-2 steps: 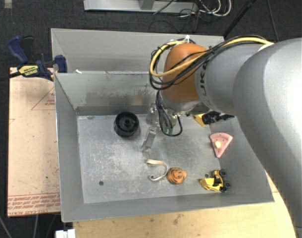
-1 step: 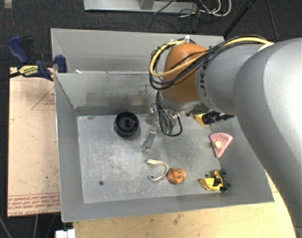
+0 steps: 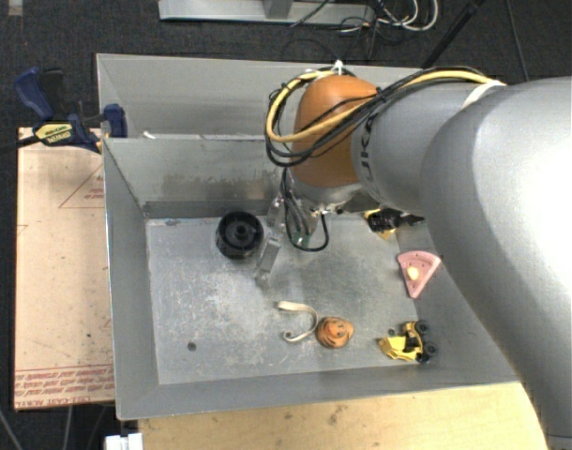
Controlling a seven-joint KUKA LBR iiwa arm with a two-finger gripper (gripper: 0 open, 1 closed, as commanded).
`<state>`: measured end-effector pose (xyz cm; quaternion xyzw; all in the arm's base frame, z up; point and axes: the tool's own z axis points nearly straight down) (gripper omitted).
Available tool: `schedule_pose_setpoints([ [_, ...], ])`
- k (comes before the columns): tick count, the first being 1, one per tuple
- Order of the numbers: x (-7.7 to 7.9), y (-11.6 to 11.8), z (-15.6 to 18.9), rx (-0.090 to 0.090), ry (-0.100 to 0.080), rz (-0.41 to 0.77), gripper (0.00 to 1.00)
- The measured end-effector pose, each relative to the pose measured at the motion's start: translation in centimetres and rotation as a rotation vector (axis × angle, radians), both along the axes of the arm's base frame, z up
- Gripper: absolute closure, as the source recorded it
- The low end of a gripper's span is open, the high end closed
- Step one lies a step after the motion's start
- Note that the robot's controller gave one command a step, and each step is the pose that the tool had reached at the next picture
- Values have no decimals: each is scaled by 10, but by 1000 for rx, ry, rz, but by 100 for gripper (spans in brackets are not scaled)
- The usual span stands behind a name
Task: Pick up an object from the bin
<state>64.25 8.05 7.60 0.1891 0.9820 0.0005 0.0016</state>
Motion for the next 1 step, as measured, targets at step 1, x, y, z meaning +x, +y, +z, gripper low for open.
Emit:
schedule_pose_setpoints([
  [1,10,16,13,1,2,-29,0],
])
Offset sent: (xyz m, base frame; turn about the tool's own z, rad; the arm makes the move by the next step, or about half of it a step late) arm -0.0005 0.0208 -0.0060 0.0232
